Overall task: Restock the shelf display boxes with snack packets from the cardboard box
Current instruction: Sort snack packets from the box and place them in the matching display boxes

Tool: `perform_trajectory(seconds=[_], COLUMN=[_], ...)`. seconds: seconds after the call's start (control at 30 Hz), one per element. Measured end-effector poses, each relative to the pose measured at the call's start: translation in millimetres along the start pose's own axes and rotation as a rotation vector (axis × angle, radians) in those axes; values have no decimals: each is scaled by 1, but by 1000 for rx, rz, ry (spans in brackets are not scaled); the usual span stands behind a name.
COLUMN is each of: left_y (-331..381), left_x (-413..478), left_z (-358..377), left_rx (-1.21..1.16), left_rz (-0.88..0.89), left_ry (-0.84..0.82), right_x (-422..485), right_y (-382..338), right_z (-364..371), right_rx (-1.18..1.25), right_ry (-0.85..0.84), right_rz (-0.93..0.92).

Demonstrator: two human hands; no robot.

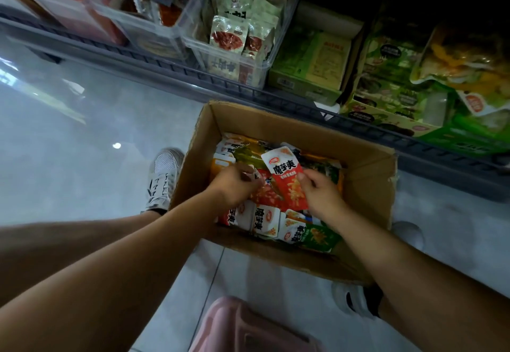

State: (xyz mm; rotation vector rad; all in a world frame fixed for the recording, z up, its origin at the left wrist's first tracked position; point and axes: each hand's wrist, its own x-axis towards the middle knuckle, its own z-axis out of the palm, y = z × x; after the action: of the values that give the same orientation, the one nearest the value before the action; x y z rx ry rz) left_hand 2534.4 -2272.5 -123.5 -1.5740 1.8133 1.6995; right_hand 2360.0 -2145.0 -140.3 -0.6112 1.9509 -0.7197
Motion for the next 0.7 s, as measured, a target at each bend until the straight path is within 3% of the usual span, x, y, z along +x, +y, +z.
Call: perform_trajectory(seconds=[0.1,0.23,0.37,0.7], left_y=[5,2,-3,-17], left_x=[-6,-10,-11,-14], left_z=[6,4,-14,-19], left_rx=[-272,-535,-473,-419], left_rz=[3,-5,-24,-92], left_ry=[-99,32,165,218], right_x=[-8,-2,16,37], right_y=[-15,-15,5,18], right_z=[7,21,28,49], right_rx=[123,108,-115,-143], right_ry=[-113,-212,-76,-202], right_rz=[48,58,41,119])
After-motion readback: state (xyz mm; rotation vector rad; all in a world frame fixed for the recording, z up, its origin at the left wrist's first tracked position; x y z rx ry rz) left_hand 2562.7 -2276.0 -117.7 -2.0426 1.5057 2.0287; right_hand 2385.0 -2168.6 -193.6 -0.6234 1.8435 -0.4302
